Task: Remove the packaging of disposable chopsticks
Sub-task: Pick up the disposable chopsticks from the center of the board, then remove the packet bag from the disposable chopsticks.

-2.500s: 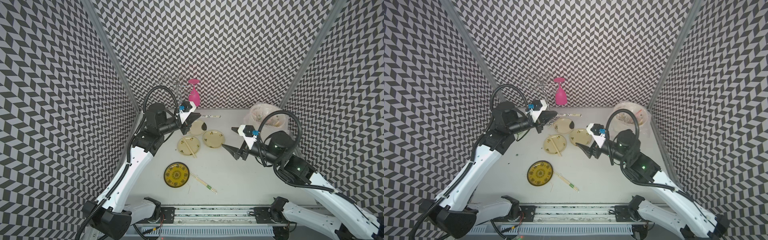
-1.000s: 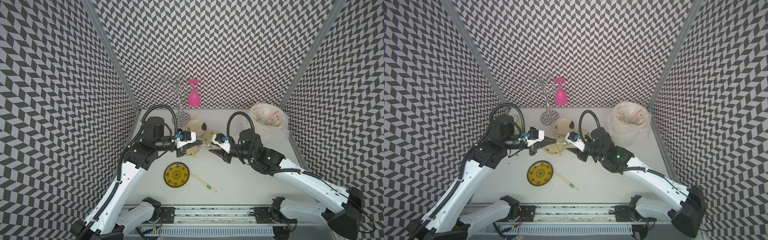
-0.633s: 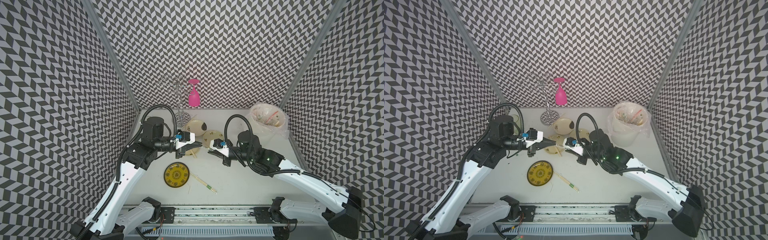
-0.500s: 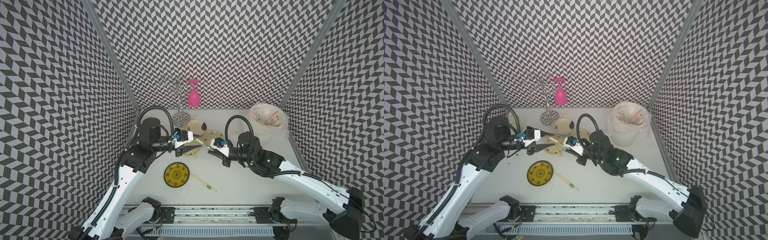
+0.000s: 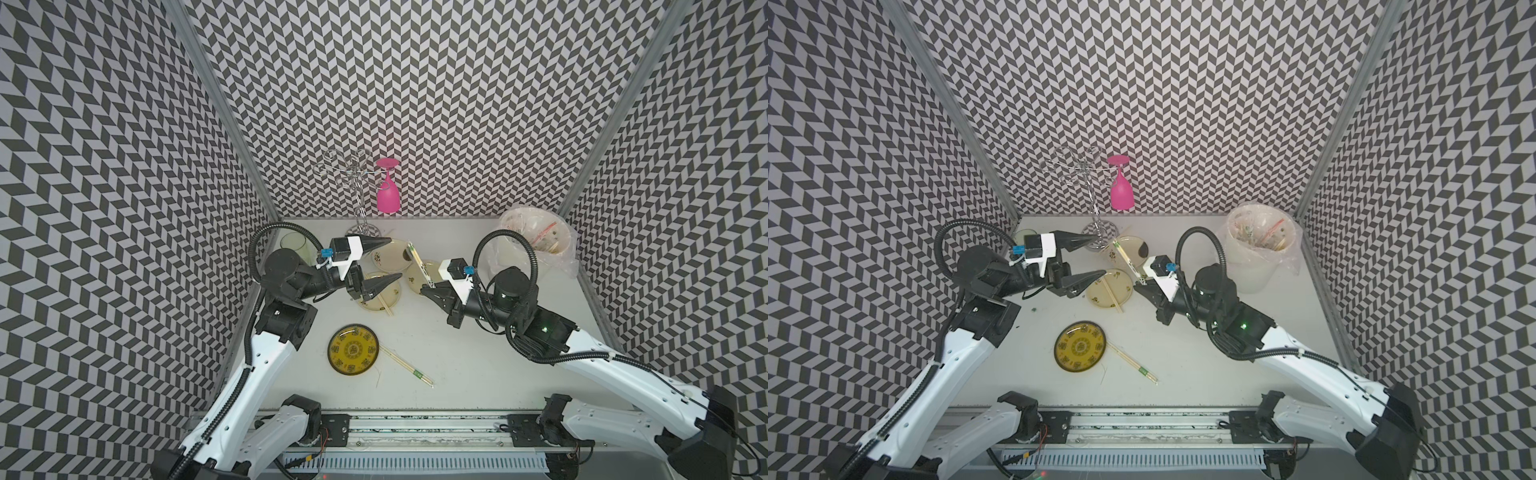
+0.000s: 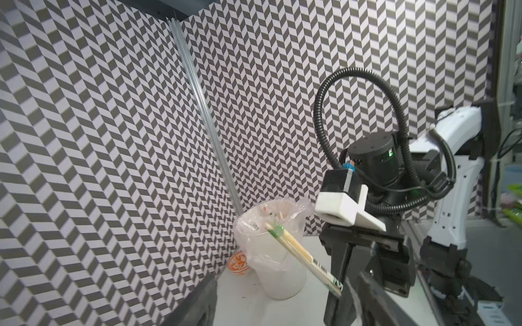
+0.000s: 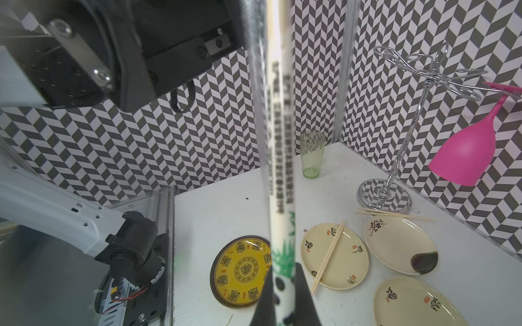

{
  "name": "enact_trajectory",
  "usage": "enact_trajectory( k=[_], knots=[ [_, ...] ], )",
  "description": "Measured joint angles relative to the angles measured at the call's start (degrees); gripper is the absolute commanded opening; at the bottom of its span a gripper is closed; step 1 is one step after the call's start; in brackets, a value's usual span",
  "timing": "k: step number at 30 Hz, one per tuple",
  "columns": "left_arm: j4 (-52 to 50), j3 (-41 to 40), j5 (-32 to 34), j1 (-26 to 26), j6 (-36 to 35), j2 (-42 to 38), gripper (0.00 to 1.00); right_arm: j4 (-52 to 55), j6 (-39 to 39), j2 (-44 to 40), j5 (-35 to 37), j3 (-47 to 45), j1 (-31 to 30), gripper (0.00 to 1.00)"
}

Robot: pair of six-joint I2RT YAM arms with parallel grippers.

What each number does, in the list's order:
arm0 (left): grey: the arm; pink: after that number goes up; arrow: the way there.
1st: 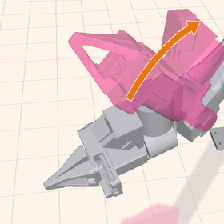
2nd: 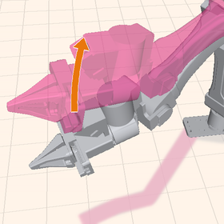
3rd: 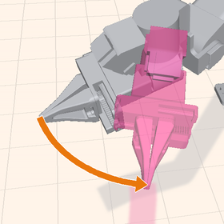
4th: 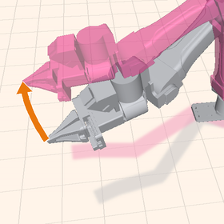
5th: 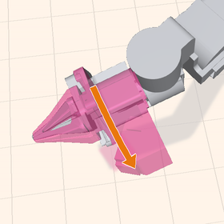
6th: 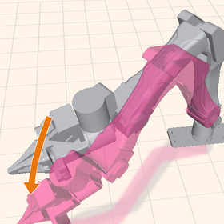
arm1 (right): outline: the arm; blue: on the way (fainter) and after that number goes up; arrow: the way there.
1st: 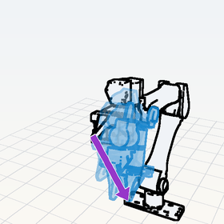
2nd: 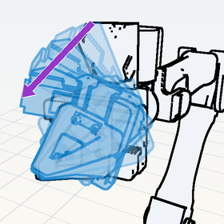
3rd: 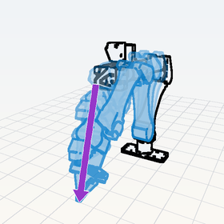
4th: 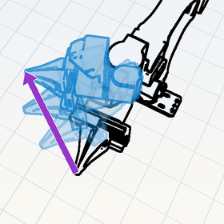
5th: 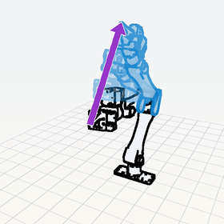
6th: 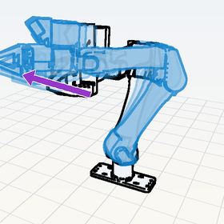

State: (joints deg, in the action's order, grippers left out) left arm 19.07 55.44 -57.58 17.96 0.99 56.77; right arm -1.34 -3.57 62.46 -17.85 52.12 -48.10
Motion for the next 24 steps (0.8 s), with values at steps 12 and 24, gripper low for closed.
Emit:
enact_trajectory(
  k=[12,24],
  knots=[
    [10.6,-0.1,-2.5,0.0,13.3,2.4,0.67,0.0,0.0,2.5,0.0,0.1,-0.2,0.0],
    [8.0,0.7,-1.9,0.0,13.8,4.8,0.23,0.9,-1.5,3.6,2.0,0.9,-1.9,0.0]
  ],
)
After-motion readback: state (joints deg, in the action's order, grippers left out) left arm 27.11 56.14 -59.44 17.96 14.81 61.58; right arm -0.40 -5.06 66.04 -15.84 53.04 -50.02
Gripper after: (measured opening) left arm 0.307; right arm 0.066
